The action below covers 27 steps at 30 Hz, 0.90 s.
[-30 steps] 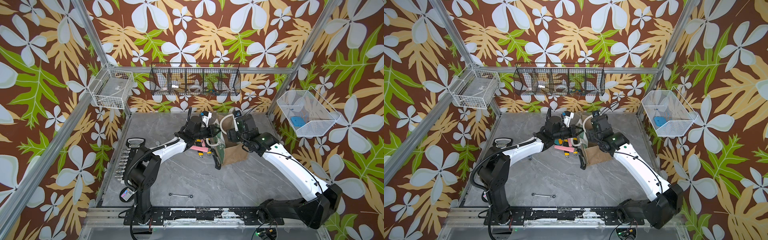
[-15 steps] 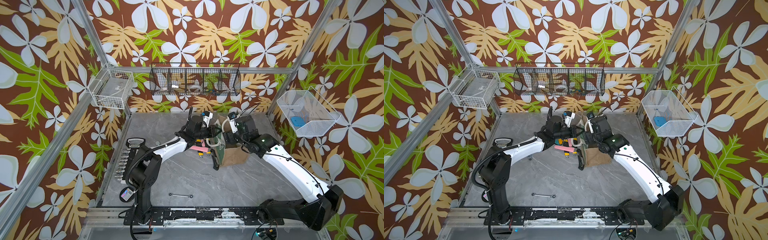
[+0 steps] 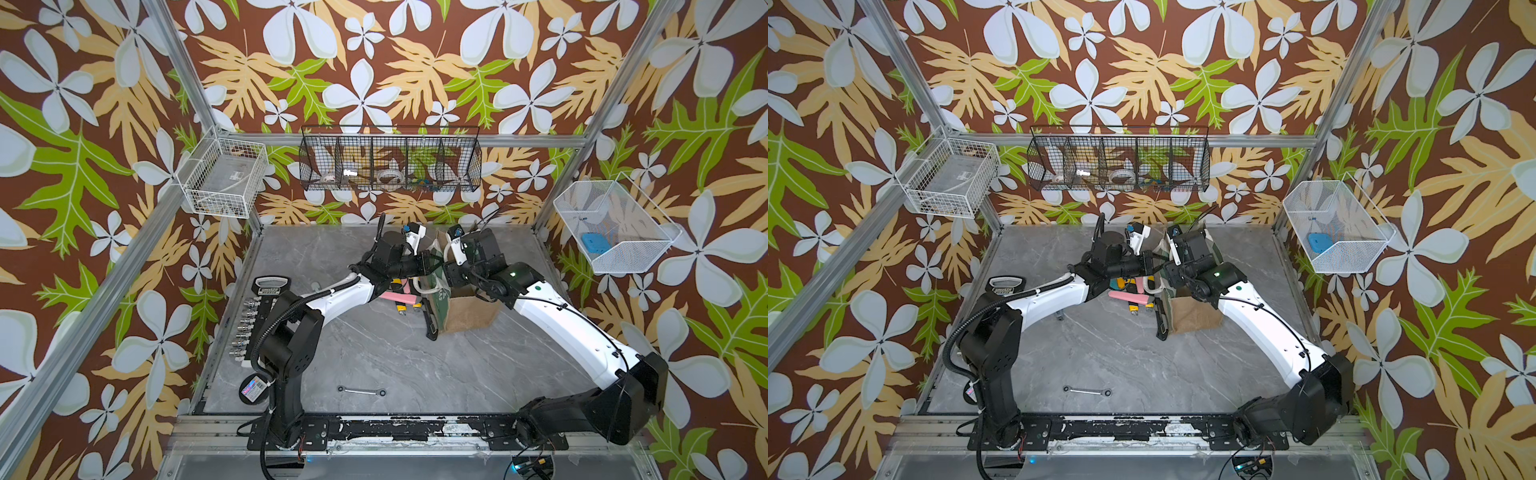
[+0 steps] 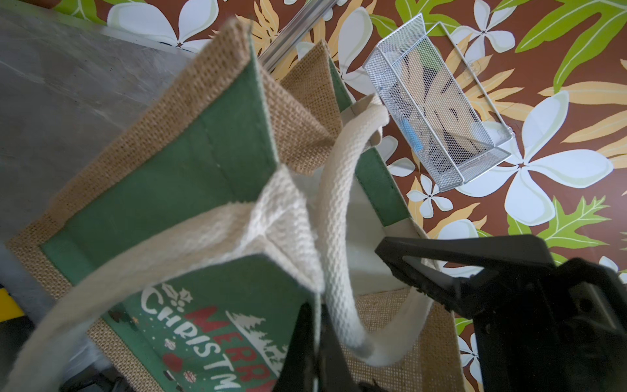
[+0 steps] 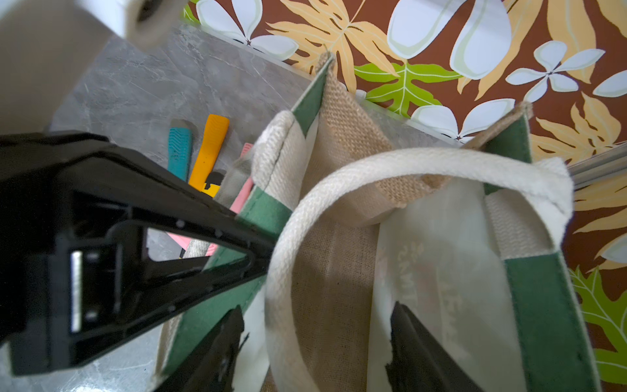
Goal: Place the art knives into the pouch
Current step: Adjust the pouch.
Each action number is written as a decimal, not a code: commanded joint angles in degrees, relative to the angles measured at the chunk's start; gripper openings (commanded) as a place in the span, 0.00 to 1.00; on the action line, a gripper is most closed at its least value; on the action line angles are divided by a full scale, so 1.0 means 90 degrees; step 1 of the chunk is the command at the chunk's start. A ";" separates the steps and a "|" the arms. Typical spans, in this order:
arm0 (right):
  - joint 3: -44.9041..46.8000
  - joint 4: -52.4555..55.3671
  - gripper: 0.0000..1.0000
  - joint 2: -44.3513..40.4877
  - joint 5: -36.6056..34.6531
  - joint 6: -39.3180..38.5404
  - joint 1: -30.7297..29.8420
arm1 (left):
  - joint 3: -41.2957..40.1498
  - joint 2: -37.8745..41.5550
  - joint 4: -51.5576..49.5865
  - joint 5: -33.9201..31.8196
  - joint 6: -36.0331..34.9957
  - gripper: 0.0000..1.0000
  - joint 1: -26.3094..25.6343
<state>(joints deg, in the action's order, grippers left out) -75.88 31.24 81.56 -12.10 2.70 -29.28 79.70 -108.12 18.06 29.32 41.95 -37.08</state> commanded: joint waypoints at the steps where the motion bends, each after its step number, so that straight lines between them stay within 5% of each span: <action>1: -0.0008 -0.0056 0.68 0.0120 -0.0408 0.0003 0.0010 | -0.0037 0.0080 0.0335 0.0117 0.0083 0.00 -0.0012; 9: -0.0015 -0.0189 0.60 0.0387 -0.0606 -0.0007 0.0007 | -0.0095 0.0159 0.0360 0.0138 0.0114 0.00 -0.0016; 17: -0.0262 -0.0245 0.10 0.0288 -0.0854 0.0136 0.0007 | -0.0068 0.0042 0.0299 0.0110 0.0080 0.00 -0.0011; 27: 0.0262 -0.0654 0.07 -0.0964 -0.1989 0.0319 0.0399 | 0.0240 -0.0219 -0.0168 -0.0134 -0.0202 0.00 -0.0011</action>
<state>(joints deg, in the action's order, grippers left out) -74.52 26.85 74.91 -25.41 4.34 -26.74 81.08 -109.89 16.97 29.78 42.02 -37.08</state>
